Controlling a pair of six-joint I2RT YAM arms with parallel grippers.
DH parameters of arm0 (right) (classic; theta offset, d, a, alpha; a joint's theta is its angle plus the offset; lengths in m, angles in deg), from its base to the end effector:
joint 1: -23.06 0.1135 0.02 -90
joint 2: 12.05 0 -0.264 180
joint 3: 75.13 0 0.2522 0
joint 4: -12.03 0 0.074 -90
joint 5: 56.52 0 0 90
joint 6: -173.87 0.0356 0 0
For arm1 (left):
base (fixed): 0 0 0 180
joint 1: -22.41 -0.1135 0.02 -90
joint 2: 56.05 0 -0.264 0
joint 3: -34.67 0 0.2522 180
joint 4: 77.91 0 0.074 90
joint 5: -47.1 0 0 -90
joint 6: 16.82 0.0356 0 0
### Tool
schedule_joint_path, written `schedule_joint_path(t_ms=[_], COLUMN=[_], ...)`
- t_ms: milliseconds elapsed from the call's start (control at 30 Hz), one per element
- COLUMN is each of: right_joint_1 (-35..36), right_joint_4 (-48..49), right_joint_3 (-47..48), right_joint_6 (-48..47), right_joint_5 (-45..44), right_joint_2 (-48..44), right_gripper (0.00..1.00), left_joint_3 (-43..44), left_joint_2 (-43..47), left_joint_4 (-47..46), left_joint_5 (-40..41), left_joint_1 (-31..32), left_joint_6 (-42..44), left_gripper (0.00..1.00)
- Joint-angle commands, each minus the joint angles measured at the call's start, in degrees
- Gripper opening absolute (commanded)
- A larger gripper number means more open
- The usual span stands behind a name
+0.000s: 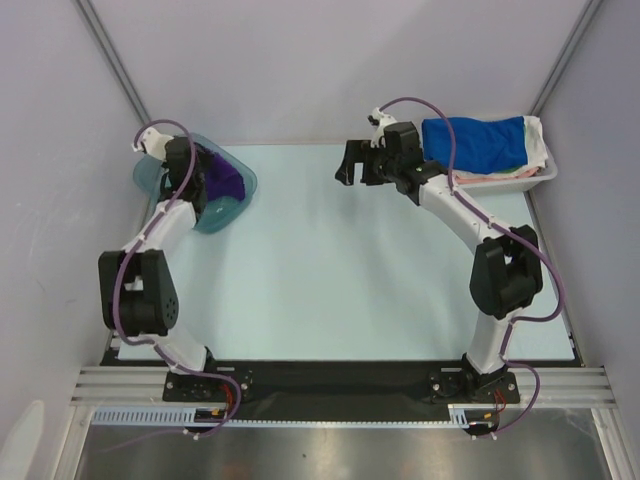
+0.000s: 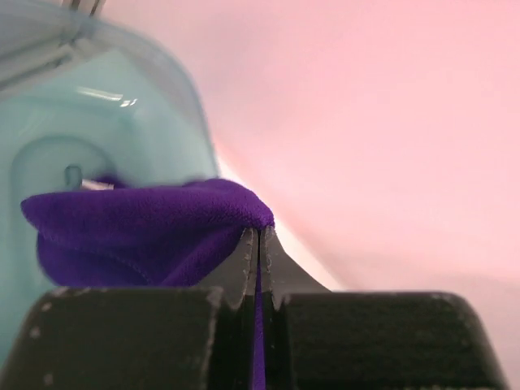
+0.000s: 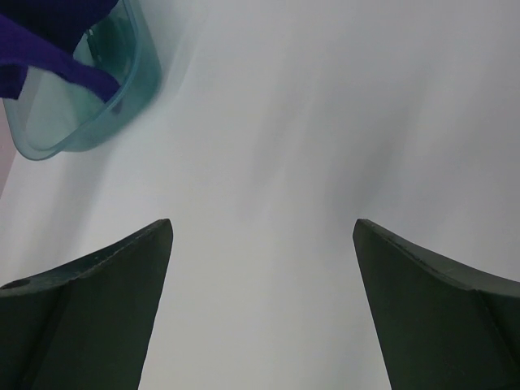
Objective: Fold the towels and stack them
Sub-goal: Grab crumpled towel, then move the towel to the center of the board
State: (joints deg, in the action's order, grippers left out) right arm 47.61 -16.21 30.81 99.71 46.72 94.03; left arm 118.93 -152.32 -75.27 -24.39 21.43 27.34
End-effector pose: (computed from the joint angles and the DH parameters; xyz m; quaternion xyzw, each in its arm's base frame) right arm 0.3977 0.1906 0.3149 -0.1237 0.8462 0.2686 0.4433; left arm 0.3995 0.0181 0.2962 -0.4006 0.6778 -0.1125 0.6062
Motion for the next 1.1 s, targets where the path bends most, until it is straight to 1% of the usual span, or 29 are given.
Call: schedule_joint_path(t_ms=[0, 100, 133, 233, 267, 300, 333, 367, 400, 433, 467, 500, 533, 600, 633, 700, 767, 833, 867, 1000, 1067], right_joint_1=[1.4, 1.7, 1.6, 1.6, 1.6, 1.6, 1.5, 1.5, 1.3, 1.2, 0.9, 0.9, 0.9, 0.9, 1.0, 0.8, 0.5, 0.3, 0.6, 4.3, 8.1], right_joint_4=[2.8, 3.4, 3.5, 4.5, 4.5, 4.5, 4.8, 5.0, 4.8, 4.3, 3.9, 3.8, 4.0, 4.0, 3.5, 2.4, 1.0, -0.1, -0.4, -1.1, -0.8], right_joint_3=[0.9, 0.5, 0.5, -0.9, -1.5, -1.8, -2.4, -3.0, -3.7, -4.1, -4.8, -6.7, -8.1, -10.9, -14.0, -17.0, -21.2, -23.5, -25.9, -32.1, -34.1], right_joint_6=[-1.2, -1.6, -1.6, -1.8, -1.8, -1.7, -1.4, 0.1, 1.1, 2.4, 3.8, 6.4, 7.1, 8.7, 9.0, 9.4, 9.5, 9.4, 9.4, 9.7, 10.8], right_joint_5=[0.7, 0.0, -0.1, -1.9, -3.1, -4.3, -5.5, -8.2, -9.9, -11.7, -14.9, -16.0, -16.9, -19.3, -20.4, -23.9, -25.5, -26.1, -26.3, -27.3, -27.7], right_joint_2=[0.4, 0.1, -0.2, -2.0, -2.6, -3.6, -5.5, -6.8, -7.8, -10.2, -11.4, -12.8, -14.4, -18.6, -20.0, -23.6, -25.7, -27.9, -28.4, -31.5, -31.8], right_gripper=[0.99, 0.99, 0.99, 0.99, 0.99, 0.99, 0.99, 0.99, 0.99, 1.0, 1.0, 1.0, 1.0, 1.0, 1.0, 1.0, 1.0, 1.0, 1.0, 1.0, 0.97], left_joint_3=[-6.1, -11.2, -12.3, -12.9, -12.6, -12.1, -11.8, -10.8, -10.0, -9.0, -8.5, -8.6, -9.0, -11.6, -13.0, -16.7, -19.8, -20.9, -21.6, -24.8, -26.1], left_joint_2=[6.3, 11.5, 12.8, 17.6, 18.7, 20.8, 21.6, 22.1, 22.4, 22.5, 22.3, 21.9, 20.8, 19.3, 18.4, 15.9, 13.5, 12.6, 12.4, 15.8, 16.6], left_joint_4=[-15.9, -21.8, -24.8, -26.6, -27.0, -26.8, -27.0, -26.9, -25.6, -21.6, -20.0, -18.5, -15.6, -13.8, -13.1, -10.9, -11.2, -9.6, -8.8, -6.3, -4.8], left_joint_5=[3.3, 5.9, 6.5, 8.4, 9.1, 10.3, 11.5, 12.9, 14.1, 15.4, 16.5, 18.0, 20.2, 22.6, 22.2, 20.4, 15.1, 13.5, 12.4, 13.2, 13.4], left_joint_1=[2.4, 5.7, 8.1, 12.3, 15.8, 17.9, 22.4, 24.7, 26.7, 30.1, 31.9, 33.7, 37.1, 40.2, 42.3, 43.3, 43.9, 44.0, 44.0, 44.0, 43.5], left_joint_6=[-0.8, 2.2, 3.7, 10.3, 14.6, 16.8, 19.4, 23.5, 23.9, 23.8, 23.1, 22.2, 21.3, 17.6, 16.1, 9.0, 4.3, 2.8, 1.6, 2.8, 3.5], left_gripper=[0.0, 0.0, 0.0, 0.0, 0.01, 0.01, 0.01, 0.01, 0.0, 0.0, 0.0, 0.0, 0.0, 0.0, 0.02, 0.16, 0.33, 0.37, 0.41, 0.45, 0.45])
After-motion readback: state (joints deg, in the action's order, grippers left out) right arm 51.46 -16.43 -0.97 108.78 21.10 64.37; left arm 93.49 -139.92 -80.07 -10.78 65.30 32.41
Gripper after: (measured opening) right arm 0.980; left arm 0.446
